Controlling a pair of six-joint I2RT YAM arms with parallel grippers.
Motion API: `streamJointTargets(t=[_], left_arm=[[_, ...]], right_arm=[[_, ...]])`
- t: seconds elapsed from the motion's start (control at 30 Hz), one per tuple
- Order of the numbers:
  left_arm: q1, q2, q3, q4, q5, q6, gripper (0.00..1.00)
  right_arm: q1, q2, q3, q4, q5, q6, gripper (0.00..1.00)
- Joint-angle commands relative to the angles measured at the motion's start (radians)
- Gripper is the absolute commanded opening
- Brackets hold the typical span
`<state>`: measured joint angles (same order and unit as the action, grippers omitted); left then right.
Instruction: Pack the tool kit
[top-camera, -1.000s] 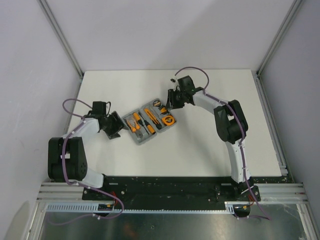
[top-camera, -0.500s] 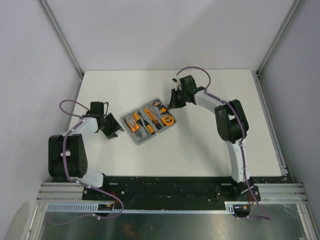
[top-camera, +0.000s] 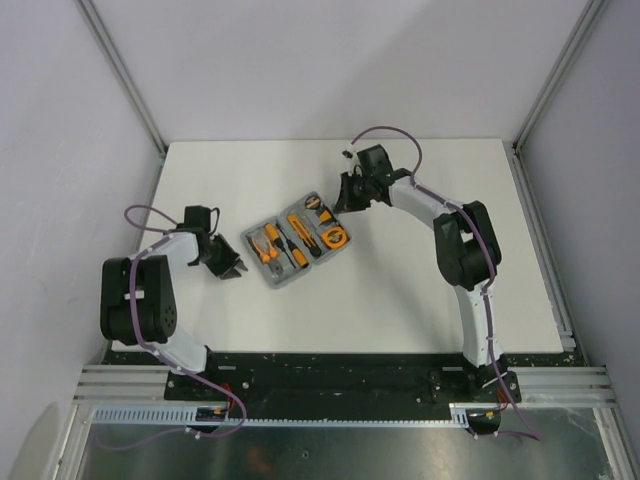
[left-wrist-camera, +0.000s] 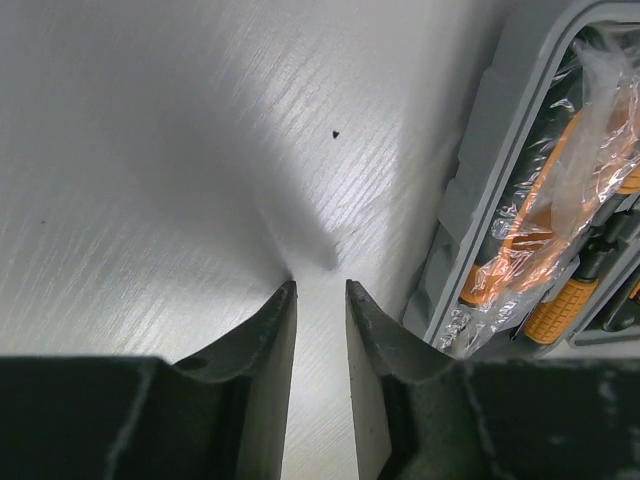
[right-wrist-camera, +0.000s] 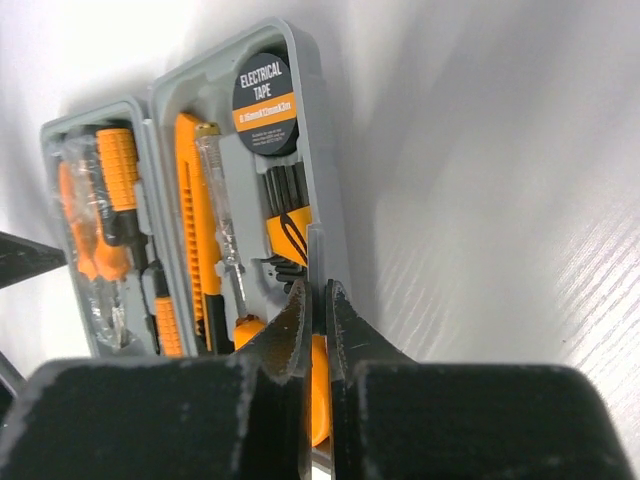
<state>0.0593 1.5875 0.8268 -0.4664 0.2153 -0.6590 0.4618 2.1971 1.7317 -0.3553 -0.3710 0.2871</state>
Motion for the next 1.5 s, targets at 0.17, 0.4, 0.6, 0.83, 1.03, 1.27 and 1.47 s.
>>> streamJointTargets(t=[0.17,0.4,0.6,0.83,1.03,1.27,1.47], left_arm=[[-0.010,0.094,0.066,-0.005,0.047,-0.019,0.32],[-0.049,0.136,0.115,0.000,0.081,-0.028,0.33],[-0.102,0.173,0.146,0.024,0.148,-0.010,0.34],[-0.137,0.197,0.155,0.055,0.184,-0.011,0.33],[-0.144,0.213,0.163,0.068,0.196,-0.018,0.33],[-0.146,0.223,0.171,0.071,0.195,-0.026,0.33],[-0.149,0.221,0.176,0.071,0.191,-0.032,0.32]], right_arm=[[0.012,-0.119,0.103,-0.020,0.014,0.019,0.00],[0.013,-0.117,0.110,-0.033,0.023,0.020,0.00],[0.009,-0.116,0.113,-0.035,0.029,0.026,0.00],[0.004,-0.131,0.141,-0.054,0.039,0.027,0.00],[0.009,-0.128,0.177,-0.085,0.044,0.023,0.00],[0.032,-0.123,0.223,-0.127,0.080,0.018,0.00],[0.070,-0.109,0.268,-0.182,0.181,-0.022,0.00]])
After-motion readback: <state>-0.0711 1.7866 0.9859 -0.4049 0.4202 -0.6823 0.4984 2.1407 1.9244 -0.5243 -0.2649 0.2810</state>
